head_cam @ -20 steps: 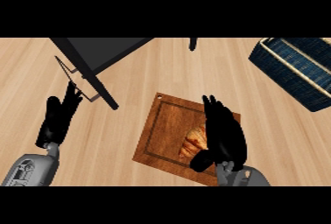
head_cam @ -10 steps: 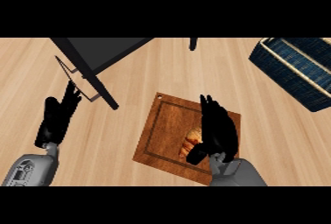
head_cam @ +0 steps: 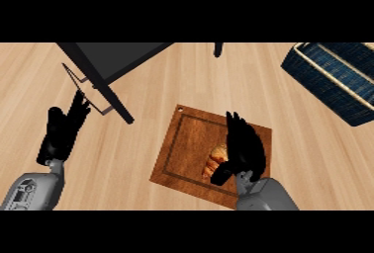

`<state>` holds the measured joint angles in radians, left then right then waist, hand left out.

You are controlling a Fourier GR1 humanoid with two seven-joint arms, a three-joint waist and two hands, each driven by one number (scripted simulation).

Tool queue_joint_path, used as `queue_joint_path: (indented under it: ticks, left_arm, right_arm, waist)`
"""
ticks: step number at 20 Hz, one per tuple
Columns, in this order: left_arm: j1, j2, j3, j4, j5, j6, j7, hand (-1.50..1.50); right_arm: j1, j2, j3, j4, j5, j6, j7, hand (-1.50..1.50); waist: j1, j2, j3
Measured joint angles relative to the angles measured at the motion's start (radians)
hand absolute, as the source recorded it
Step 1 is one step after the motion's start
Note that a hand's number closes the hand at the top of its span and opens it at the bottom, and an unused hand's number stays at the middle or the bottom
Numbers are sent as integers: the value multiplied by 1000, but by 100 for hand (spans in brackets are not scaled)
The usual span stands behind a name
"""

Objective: Pick the croissant from the cutting board and place it in the basket

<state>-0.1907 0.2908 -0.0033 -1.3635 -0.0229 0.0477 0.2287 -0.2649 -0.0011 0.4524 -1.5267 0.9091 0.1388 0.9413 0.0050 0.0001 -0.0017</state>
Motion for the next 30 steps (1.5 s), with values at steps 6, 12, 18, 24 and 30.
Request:
queue_joint_path:
  ticks: [6, 12, 18, 24, 30]
  left_arm:
    - [9, -24, 8, -13, -28, -3, -2, 0]
    - [10, -39, 17, -27, -45, -5, 23, 0]
    - [17, -38, 28, -33, -43, -20, 13, 0]
    - [21, -39, 27, -39, -40, -29, 7, 0]
    - [13, -46, 32, -21, -51, -23, 3, 0]
  right_arm:
    - [-14, -8, 23, 62, -15, -62, -5, -150]
    - [2, -16, 47, 81, 24, -50, -42, 150]
    - [-26, -114, 74, 76, 31, 27, -197, 150]
    - [-91, -358, 127, 27, -32, 167, -582, 150]
    - [-144, -512, 94, 11, -31, 169, -857, 150]
  waist:
    - [1, 0, 0]
    - [0, -2, -1]
    - [-1, -3, -1]
    - [4, 1, 0]
    - [0, 0, 1]
